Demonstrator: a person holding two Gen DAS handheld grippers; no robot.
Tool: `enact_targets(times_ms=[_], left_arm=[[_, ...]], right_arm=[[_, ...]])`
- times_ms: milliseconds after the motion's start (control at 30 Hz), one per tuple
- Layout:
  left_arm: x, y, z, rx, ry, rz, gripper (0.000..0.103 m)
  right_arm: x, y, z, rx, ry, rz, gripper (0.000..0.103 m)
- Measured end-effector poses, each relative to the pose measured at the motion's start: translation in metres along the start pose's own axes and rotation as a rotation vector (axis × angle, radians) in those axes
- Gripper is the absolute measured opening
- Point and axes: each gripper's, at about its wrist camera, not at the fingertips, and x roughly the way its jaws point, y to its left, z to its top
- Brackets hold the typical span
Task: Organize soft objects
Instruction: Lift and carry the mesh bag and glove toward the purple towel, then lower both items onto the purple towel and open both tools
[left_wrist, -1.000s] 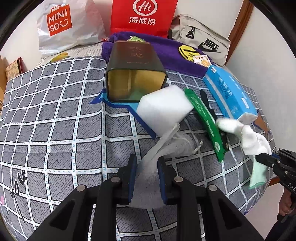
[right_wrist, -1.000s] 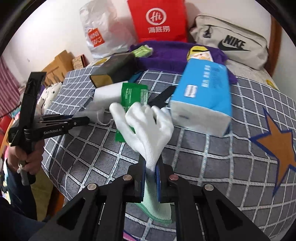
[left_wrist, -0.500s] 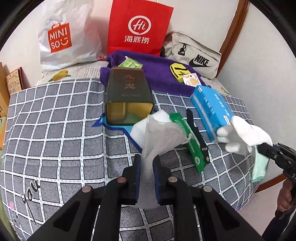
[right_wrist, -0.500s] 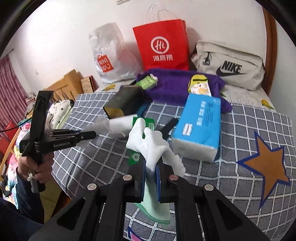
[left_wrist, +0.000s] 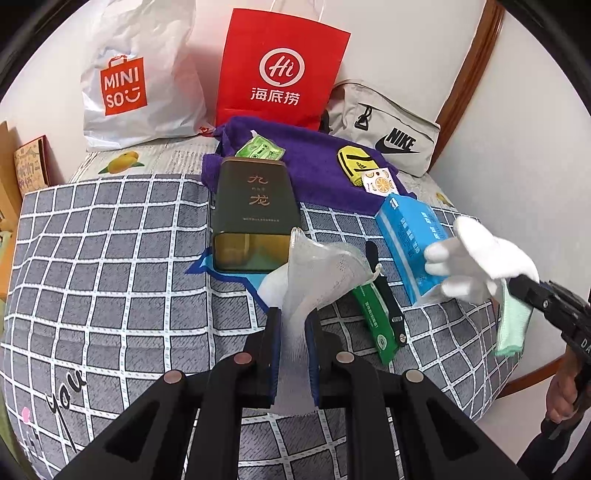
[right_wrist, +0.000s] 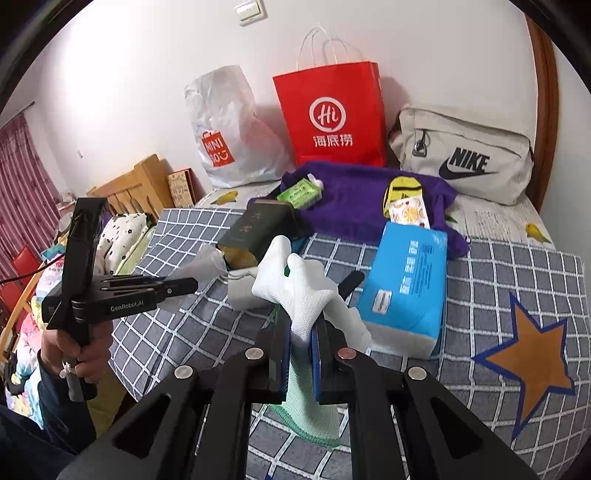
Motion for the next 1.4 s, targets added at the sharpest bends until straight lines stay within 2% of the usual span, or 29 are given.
enact_targets(times_ms=[333,500,800,933,1400], left_arm=[[0.002,0.004,0.029,-0.01,-0.01,0.024,0.013],[0.004,0.005,0.048,-0.021,-0.01,0.031,0.013],[0.015,0.009,0.09,-0.034,-0.015,0.053,0.013],[0.024,0.011,0.112,-0.028,-0.017,0.066,0.013],[0.083,0.018,0.198,-0.02,-0.013,0.094,0.013]], right_arm=[[0.017,-0.017,0.026,0.023,-0.011,-0.027,0.009],[0.022,-0.023,0.047,0.032,-0.028,-0.005,0.009],[0.032,-0.037,0.094,0.033,-0.06,-0.015,0.009],[0.049,-0.047,0.115,0.039,-0.056,-0.056,0.009],[0.127,-0.087,0.179,0.048,-0.035,-0.107,0.009]])
